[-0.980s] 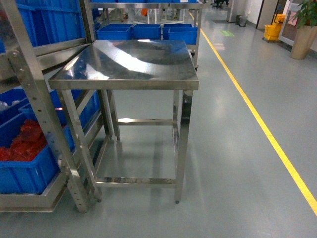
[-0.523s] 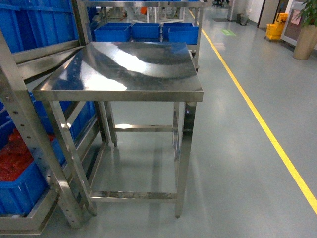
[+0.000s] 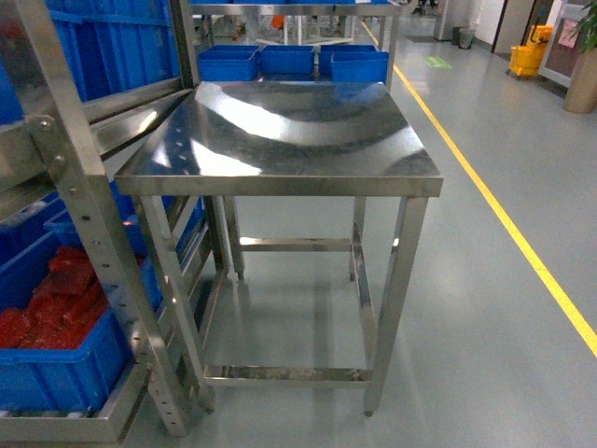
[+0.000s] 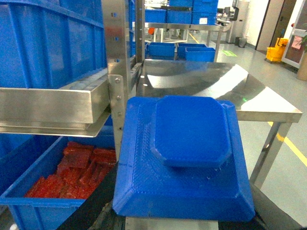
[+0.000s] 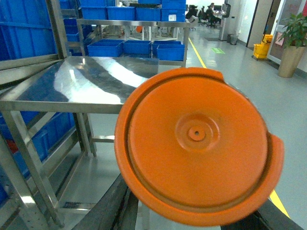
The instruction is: Sort blue parts and orange caps into right shelf containers
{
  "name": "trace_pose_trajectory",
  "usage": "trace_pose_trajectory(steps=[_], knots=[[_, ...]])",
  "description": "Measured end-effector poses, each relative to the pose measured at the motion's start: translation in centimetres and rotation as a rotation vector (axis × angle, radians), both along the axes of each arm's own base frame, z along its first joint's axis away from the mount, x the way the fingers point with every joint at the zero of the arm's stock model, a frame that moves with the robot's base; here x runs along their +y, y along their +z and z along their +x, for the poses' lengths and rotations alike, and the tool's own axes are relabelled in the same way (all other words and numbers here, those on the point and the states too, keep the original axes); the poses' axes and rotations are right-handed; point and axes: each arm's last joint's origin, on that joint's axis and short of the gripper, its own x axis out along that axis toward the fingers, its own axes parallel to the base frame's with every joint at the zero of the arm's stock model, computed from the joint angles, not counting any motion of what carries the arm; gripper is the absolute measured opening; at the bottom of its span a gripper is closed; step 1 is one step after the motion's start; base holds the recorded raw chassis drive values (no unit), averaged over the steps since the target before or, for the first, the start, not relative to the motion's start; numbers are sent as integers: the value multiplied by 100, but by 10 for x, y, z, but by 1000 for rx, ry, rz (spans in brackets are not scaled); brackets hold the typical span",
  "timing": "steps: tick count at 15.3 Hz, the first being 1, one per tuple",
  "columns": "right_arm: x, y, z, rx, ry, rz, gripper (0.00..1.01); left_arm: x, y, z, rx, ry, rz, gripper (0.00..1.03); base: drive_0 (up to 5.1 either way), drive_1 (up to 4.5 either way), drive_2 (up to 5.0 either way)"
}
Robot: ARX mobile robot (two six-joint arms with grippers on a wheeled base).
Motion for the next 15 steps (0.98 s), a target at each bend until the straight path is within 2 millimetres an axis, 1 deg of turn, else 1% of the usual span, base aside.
trace_pose_trajectory(steps=[15], knots=[[0, 0, 0, 3, 3, 0, 41, 0, 0, 0, 4, 0, 0, 43, -494, 242, 242]])
